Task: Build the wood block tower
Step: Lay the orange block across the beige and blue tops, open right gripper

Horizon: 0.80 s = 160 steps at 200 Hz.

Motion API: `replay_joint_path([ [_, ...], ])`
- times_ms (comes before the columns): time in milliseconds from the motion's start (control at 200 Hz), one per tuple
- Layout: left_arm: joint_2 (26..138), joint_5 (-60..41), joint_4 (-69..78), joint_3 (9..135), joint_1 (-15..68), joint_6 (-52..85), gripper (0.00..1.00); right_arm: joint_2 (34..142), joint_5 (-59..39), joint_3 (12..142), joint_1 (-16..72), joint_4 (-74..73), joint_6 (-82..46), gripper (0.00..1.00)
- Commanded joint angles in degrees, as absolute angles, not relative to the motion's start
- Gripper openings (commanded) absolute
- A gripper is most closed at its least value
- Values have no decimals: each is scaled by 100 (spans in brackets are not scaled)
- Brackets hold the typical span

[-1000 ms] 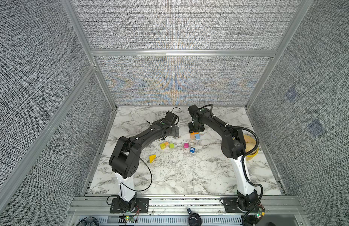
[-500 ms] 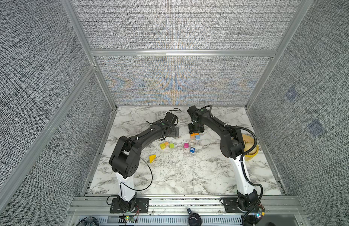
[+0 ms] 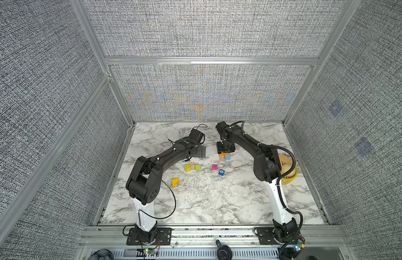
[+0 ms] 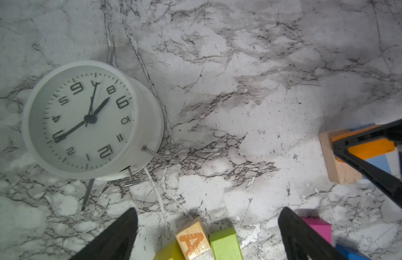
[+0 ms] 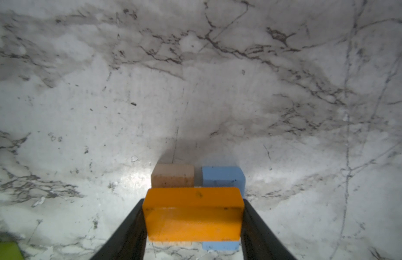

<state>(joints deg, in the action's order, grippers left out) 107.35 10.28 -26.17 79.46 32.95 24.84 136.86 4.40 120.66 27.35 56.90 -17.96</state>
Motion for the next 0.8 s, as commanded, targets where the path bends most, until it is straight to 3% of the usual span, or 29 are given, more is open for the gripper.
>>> replay_joint_path([
  [0,10739,1011,-2542,7928,3286,2487,99,13672,520,12131,2736,5781,-1769,62],
  [480,10472,961,-2589,7775,3277,2557,99,13157,619,11564,2729,5548,-1714,75],
  [795,10257,734,-2564,7611,3287,2576,99,11961,638,9713,2428,4946,-1899,75],
])
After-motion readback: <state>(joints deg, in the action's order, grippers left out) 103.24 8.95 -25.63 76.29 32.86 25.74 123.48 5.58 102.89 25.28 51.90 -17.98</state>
